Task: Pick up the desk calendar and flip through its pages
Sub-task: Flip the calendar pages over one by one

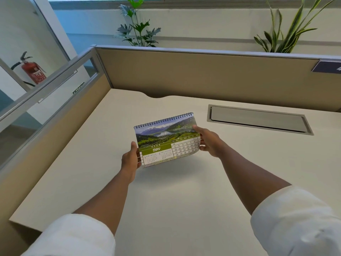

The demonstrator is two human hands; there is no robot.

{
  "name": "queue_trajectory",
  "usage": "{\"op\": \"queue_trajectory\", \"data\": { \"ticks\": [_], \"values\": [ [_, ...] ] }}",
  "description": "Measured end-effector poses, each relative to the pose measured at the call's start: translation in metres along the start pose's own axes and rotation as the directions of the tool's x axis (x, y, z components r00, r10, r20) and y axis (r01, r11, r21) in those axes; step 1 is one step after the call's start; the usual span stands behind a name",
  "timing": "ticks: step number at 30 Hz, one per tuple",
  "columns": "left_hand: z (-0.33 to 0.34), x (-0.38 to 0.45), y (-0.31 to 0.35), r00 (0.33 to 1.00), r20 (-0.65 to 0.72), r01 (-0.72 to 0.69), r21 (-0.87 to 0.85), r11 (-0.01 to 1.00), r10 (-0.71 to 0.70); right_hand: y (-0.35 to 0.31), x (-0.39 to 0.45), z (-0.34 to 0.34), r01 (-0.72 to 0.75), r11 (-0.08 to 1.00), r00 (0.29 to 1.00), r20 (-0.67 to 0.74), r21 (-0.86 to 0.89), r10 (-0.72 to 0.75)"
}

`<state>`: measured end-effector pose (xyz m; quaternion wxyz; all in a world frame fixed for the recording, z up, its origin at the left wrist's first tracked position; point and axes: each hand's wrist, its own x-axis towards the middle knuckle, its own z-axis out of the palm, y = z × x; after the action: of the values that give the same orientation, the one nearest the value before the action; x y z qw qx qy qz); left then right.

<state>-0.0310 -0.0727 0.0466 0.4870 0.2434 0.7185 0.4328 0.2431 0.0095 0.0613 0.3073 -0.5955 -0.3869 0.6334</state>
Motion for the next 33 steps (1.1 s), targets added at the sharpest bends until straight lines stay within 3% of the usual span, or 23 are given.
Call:
{"op": "queue_trajectory", "data": {
  "ticks": [5,12,19,33],
  "values": [
    [0.002,0.003,0.000,0.996,-0.083,0.013,-0.022,1.000,-0.015,-0.010,-0.002,-0.003,0.021,0.999,0.994,0.104,-0.025,-0.018],
    [0.004,0.009,0.000,0.993,-0.122,0.001,-0.055,0.998,-0.008,-0.025,-0.007,-0.005,0.092,0.973,0.932,0.327,0.212,-0.160],
    [0.008,0.012,0.002,0.993,-0.115,-0.007,-0.102,0.995,-0.004,-0.046,0.003,0.001,0.075,0.871,0.922,0.300,0.486,-0.247],
    [0.013,0.018,0.003,0.996,-0.054,-0.071,-0.040,0.997,0.069,-0.060,0.003,0.010,0.114,0.853,0.931,0.245,0.509,-0.270]
  ]
}}
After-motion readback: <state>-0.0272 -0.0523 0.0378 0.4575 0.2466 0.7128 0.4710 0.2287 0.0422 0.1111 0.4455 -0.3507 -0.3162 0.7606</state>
